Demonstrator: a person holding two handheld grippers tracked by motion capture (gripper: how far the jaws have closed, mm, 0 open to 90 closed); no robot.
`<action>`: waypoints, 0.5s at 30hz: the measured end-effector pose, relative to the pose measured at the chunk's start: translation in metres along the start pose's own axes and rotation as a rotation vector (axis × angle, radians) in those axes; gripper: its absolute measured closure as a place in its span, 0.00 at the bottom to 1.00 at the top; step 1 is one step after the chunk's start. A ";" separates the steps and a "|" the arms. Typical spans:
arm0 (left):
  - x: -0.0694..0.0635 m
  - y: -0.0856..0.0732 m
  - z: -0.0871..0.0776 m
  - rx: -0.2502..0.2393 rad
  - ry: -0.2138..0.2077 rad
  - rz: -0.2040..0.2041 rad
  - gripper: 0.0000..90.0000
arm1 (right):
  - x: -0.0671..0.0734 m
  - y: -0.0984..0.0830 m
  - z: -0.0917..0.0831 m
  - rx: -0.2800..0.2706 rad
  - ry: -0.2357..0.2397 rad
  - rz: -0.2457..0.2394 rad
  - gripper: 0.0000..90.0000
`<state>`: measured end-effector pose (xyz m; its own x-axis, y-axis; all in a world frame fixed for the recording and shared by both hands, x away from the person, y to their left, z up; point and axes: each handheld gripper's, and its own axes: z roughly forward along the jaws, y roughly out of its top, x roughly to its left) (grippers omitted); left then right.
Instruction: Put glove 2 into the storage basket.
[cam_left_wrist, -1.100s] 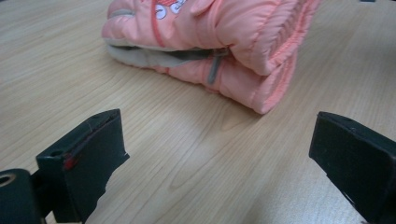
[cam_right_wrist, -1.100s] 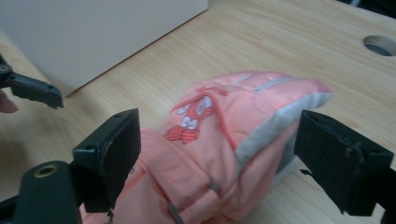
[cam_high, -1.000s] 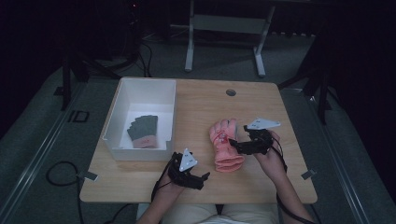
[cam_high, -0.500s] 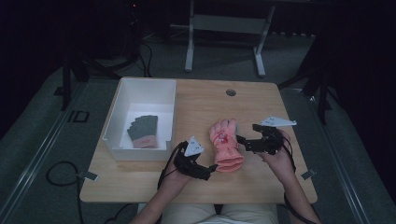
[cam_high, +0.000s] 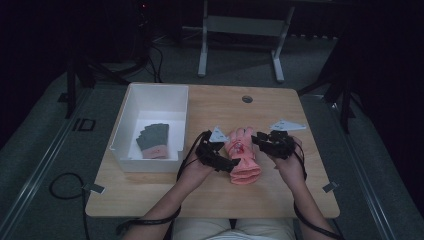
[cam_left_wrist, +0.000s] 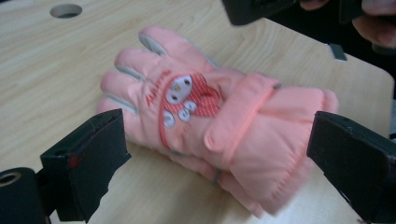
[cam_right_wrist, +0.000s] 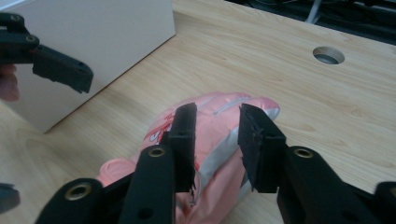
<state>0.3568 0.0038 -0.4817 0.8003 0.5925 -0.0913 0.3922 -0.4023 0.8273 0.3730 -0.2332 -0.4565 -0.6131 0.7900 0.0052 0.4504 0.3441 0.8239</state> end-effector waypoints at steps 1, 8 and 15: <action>0.001 0.002 0.002 -0.001 0.003 -0.005 0.06 | 0.001 0.000 0.003 0.005 -0.004 0.001 0.79; 0.011 0.014 0.016 0.009 0.034 -0.010 0.07 | 0.005 -0.004 0.020 0.022 -0.021 0.012 0.74; 0.018 0.019 0.027 0.046 0.054 -0.039 0.07 | 0.001 -0.022 0.028 0.084 -0.037 0.017 0.68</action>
<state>0.3910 -0.0122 -0.4831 0.7593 0.6442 -0.0918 0.4435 -0.4092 0.7974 0.3808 -0.2256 -0.4908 -0.5814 0.8136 -0.0034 0.5139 0.3705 0.7737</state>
